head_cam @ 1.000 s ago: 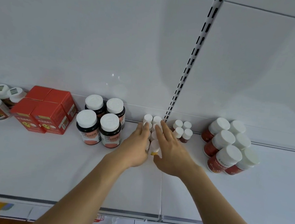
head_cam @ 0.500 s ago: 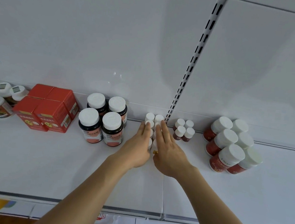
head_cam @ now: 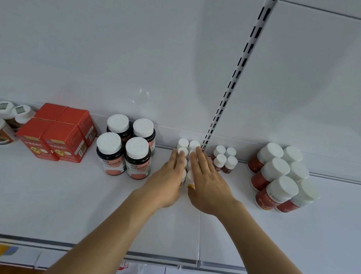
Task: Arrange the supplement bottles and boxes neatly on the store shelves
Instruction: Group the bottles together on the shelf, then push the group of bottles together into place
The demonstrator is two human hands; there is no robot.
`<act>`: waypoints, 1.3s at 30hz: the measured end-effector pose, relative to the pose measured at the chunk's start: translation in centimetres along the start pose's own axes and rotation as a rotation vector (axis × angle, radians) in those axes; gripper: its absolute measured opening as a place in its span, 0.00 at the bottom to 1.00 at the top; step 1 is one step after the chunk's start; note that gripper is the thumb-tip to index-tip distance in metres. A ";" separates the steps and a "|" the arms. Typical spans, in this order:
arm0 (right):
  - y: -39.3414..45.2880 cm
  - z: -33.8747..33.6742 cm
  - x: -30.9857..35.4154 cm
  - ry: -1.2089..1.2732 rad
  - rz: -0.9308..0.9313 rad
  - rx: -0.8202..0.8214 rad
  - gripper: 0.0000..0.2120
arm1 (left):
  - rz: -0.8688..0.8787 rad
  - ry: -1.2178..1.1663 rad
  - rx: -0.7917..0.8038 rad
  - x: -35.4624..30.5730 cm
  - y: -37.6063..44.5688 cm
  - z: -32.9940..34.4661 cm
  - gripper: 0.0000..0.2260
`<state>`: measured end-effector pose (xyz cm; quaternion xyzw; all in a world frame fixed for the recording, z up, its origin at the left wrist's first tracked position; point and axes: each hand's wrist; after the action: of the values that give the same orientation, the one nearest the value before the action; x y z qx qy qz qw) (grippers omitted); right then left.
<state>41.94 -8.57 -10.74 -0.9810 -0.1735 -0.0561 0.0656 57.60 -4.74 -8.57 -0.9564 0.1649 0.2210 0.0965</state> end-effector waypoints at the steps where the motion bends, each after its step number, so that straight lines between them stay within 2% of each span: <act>1: 0.0 0.1 0.1 -0.001 0.002 -0.001 0.42 | 0.004 0.000 -0.003 0.1 0.0 0.1 0.41; 12: -0.3 -0.5 0.4 0.021 0.023 0.011 0.43 | 0.015 -0.015 -0.040 0.7 0.2 0.8 0.42; 18: -1.5 -2.0 0.5 0.058 0.013 -0.074 0.45 | 0.019 -0.045 -0.144 -0.1 -0.7 0.0 0.43; 21: -2.2 -3.0 0.9 0.122 0.001 -0.142 0.41 | 0.012 -0.027 -0.267 -1.4 -1.6 -0.8 0.40; 26: -3.1 -3.3 2.8 0.235 -0.052 -0.242 0.35 | 0.054 0.015 -0.525 -3.2 -3.7 -2.8 0.29; 32: -3.0 -3.0 5.8 0.267 -0.117 -0.244 0.39 | 0.047 0.127 -0.830 -1.9 -7.5 -4.5 0.18; 34: -3.2 -3.1 7.3 0.324 -0.120 -0.235 0.40 | 0.042 0.132 -0.935 -0.8 -8.9 -5.1 0.18; 36: -3.6 -3.0 8.8 0.430 -0.103 -0.208 0.41 | -0.019 0.041 -1.009 0.8 -9.9 -5.5 0.20; 39: -3.5 -2.5 10.8 0.587 -0.047 -0.134 0.44 | -0.226 -0.330 -1.000 3.6 -10.8 -6.0 0.25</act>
<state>50.58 -2.07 -6.50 -0.9208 -0.1656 -0.3501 0.0468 66.85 2.79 -3.70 -0.8501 -0.0816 0.4081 -0.3227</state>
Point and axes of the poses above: each hand's wrist, its own y-axis towards the middle knuckle, its own z-axis out of the palm, x = y × z, and after that the axes turned 15 degrees about z, right-handed
